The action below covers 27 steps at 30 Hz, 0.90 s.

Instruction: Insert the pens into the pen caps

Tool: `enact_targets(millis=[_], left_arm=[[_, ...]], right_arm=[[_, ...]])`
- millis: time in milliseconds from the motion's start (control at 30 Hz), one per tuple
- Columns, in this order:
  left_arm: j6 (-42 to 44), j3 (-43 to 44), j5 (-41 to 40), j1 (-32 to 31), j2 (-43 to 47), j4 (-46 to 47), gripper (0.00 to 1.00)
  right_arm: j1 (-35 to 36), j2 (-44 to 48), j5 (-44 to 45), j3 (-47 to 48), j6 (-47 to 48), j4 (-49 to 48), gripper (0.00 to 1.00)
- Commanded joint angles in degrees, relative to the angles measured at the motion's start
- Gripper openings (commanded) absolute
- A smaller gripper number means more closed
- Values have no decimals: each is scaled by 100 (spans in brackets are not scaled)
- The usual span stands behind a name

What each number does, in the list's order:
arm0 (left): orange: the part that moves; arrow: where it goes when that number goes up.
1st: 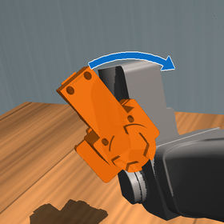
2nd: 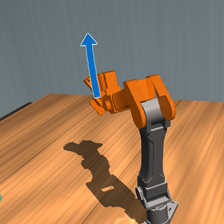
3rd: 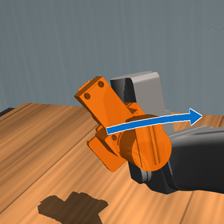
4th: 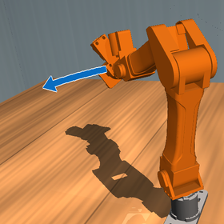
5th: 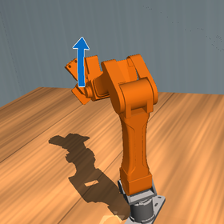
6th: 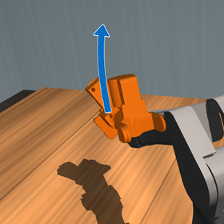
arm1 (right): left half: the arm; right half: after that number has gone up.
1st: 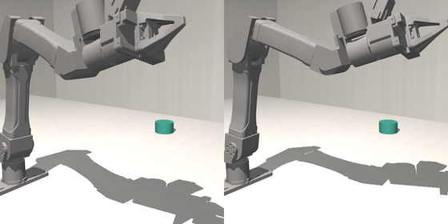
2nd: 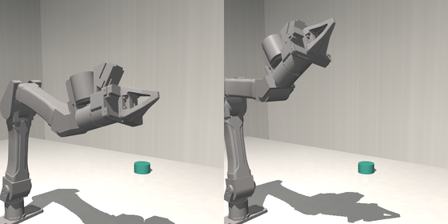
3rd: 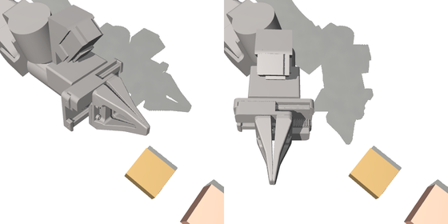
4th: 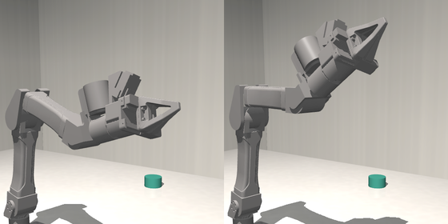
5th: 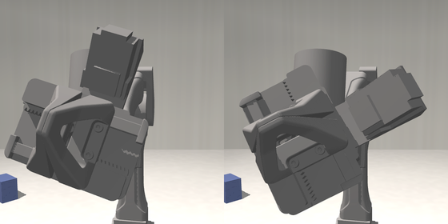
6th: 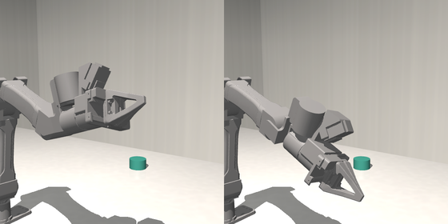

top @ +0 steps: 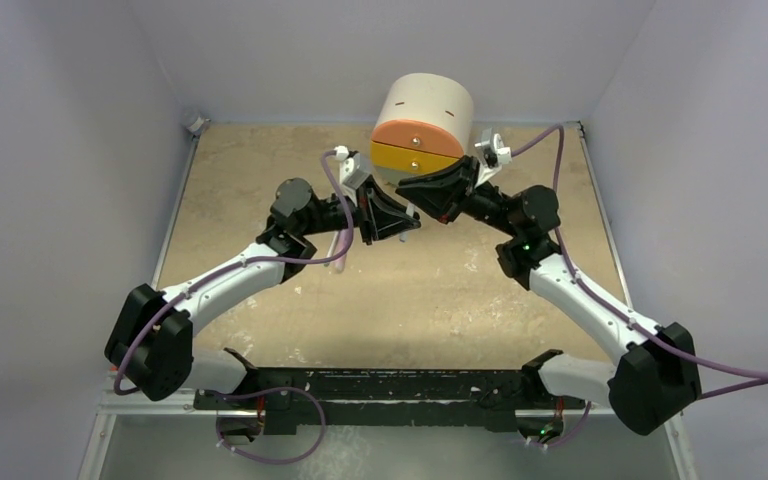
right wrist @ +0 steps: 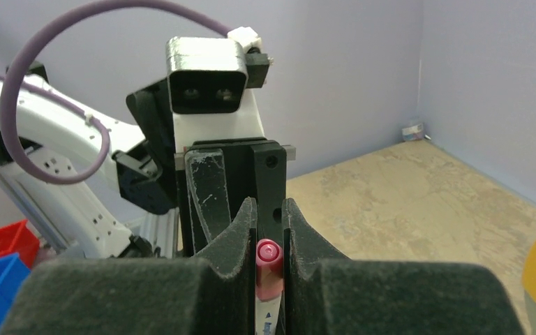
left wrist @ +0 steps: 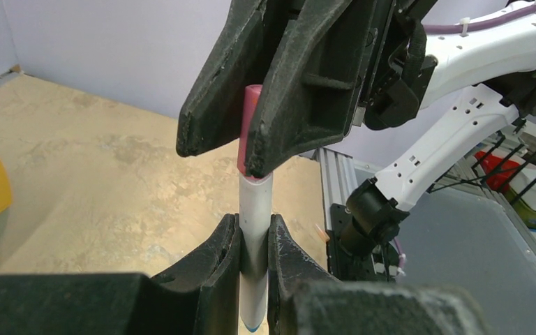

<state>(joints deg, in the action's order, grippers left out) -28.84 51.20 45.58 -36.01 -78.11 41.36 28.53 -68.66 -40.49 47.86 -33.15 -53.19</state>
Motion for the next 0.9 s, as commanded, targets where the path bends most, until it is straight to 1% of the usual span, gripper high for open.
enact_targets(millis=[0, 133, 267, 433, 567, 667, 767, 867], left_arm=[[-4, 673, -352, -5, 233, 894, 0], [-78, 678, -308, 14, 270, 878, 0], [-68, 698, -263, 15, 298, 871, 0], [174, 734, -249, 28, 398, 533, 0], [178, 670, -238, 50, 441, 510, 0], [186, 589, -296, 83, 528, 508, 0], [170, 581, -289, 114, 531, 555, 0], [112, 572, -312, 142, 544, 650, 0]], right_arm=[[396, -47, -1323, -65, 768, 1884, 0], [393, -73, -1518, -32, 1067, 2364, 0], [390, -15, -1531, -201, 1126, 2491, 0], [390, 164, -1527, -277, 1323, 2962, 0], [384, 327, -1346, -306, 1370, 3124, 0], [378, 360, -1368, -317, 1406, 3218, 0], [386, 250, -1558, -373, 1339, 3094, 0], [383, 287, -1559, -526, 1216, 2944, 0]])
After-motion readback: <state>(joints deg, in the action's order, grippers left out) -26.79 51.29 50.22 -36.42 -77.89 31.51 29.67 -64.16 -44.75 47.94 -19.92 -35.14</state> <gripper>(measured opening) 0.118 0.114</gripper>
